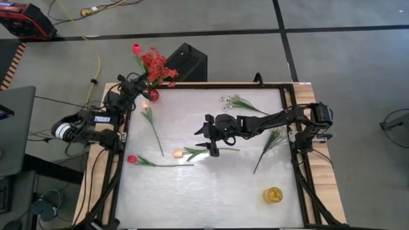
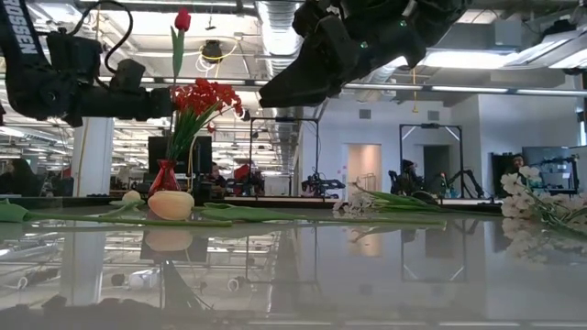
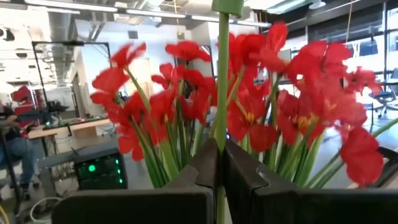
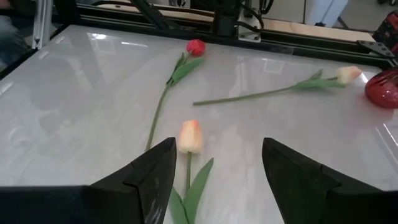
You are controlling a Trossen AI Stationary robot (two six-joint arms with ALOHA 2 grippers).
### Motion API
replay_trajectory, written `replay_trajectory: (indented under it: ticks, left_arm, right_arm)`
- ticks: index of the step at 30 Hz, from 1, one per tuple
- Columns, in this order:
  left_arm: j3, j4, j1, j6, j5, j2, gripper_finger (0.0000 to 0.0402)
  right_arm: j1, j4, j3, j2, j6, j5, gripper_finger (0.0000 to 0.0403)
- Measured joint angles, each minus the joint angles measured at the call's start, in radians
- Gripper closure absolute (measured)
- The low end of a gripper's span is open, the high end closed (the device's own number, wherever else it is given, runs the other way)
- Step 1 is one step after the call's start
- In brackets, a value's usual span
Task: Sort flowers into vase by color
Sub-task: Put the right pink flower into the transparent red vase
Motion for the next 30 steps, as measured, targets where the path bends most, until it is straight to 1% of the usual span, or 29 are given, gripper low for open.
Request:
replay_trajectory:
  ticks: [5,10,18,23,30]
  left_arm:
    - [0.000,0.013,0.000,0.000,0.001,0.061,0.0401]
    - [0.000,0.067,0.000,0.000,0.016,0.100,0.0401]
    - [-0.001,0.074,0.000,-0.015,0.010,0.107,0.0399]
    - [-0.001,0.073,0.000,-0.016,0.010,0.107,0.0382]
    - [-0.001,0.073,0.000,-0.017,0.001,0.107,0.0339]
  right_arm:
    - [0.003,-0.009,0.000,0.000,0.000,0.000,0.0138]
    - [0.008,-0.014,0.000,0.000,0.000,0.000,0.0138]
    - [0.008,-0.015,0.000,0.000,0.005,0.000,0.0138]
    - [0.008,-0.015,0.000,0.000,0.006,0.000,0.0138]
    - [0.008,-0.016,0.000,0.000,0.017,0.000,0.0138]
